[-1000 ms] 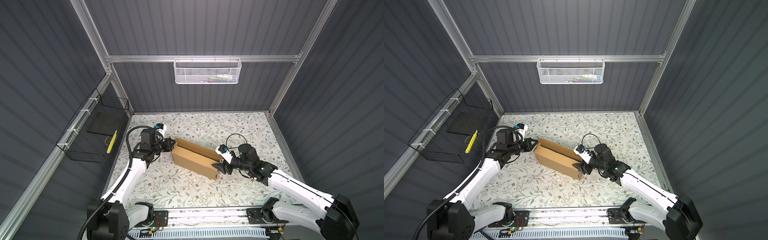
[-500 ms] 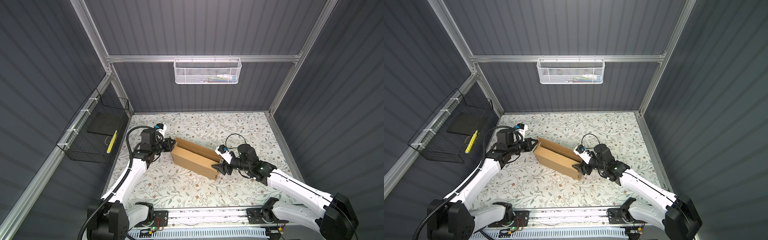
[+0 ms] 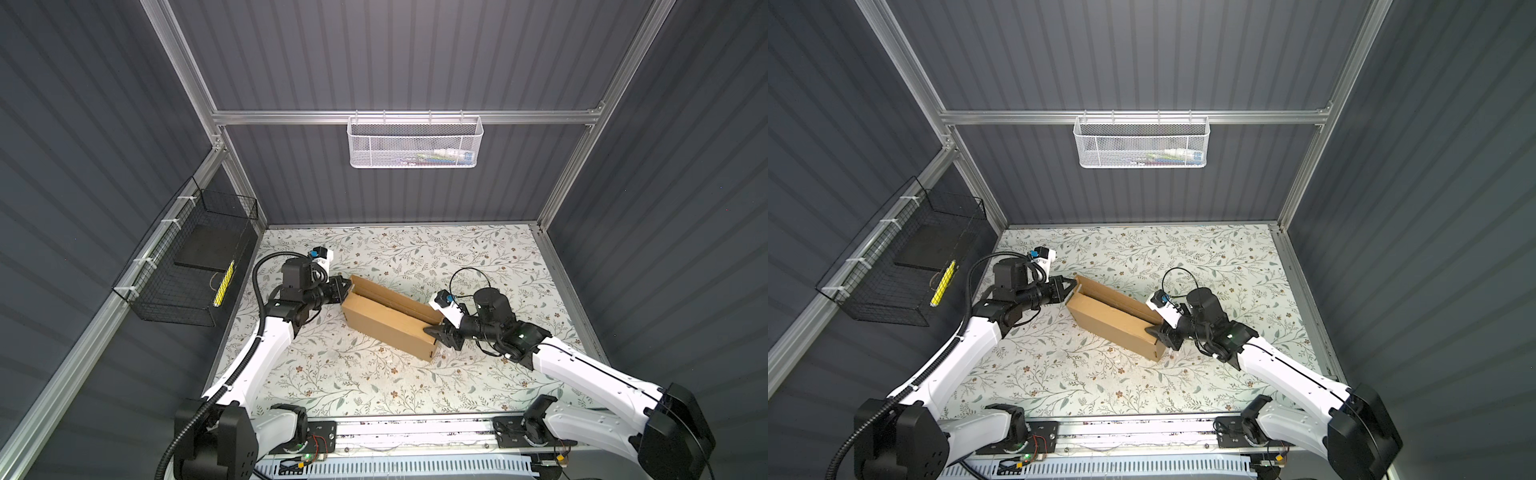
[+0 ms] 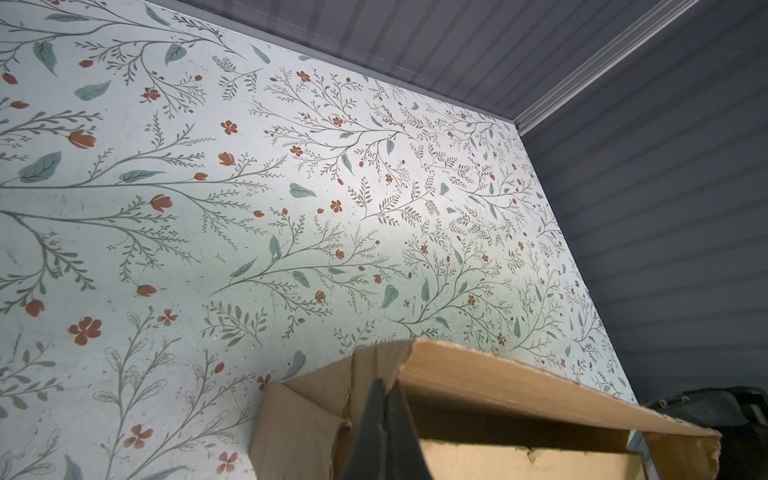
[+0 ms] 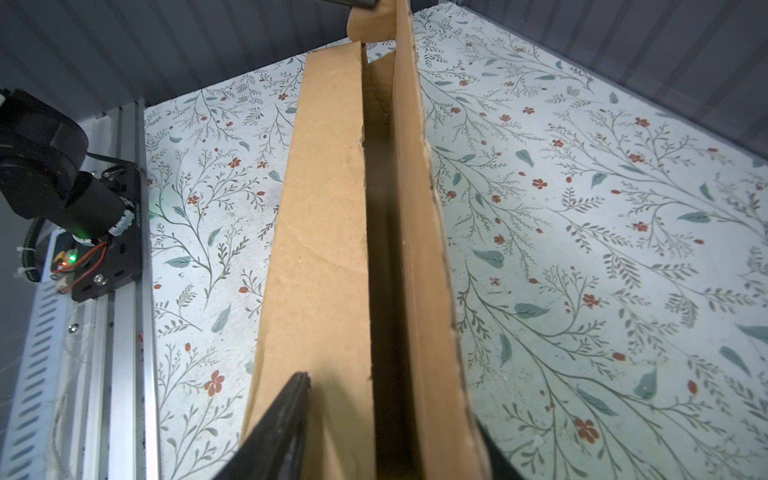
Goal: Fold the paper box
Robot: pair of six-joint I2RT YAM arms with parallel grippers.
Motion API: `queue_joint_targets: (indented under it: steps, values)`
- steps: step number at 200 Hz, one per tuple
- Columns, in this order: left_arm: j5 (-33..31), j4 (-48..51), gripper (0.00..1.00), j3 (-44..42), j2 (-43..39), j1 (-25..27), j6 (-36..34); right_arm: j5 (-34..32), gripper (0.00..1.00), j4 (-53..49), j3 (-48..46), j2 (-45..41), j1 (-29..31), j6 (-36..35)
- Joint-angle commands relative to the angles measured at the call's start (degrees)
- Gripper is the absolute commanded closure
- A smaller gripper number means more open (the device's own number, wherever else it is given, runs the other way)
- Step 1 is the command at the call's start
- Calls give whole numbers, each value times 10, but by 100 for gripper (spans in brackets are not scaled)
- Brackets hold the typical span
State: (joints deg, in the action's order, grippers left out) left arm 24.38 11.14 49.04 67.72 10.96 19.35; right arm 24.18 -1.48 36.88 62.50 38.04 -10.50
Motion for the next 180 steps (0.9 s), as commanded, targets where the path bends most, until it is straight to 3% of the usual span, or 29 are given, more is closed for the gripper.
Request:
queue_joint_targets:
  steps: [1, 52, 180]
  values:
    - [-6, 13, 100, -8, -2, 3, 7, 6, 57, -9, -15, 8, 1, 2]
    - [-11, 17, 96, 1, 2, 4, 6, 6, 65, -6, -19, 8, 2, 4]
    - [-44, 100, 72, 70, -26, 3, -14, 5, 65, -6, -22, 3, 2, 6]
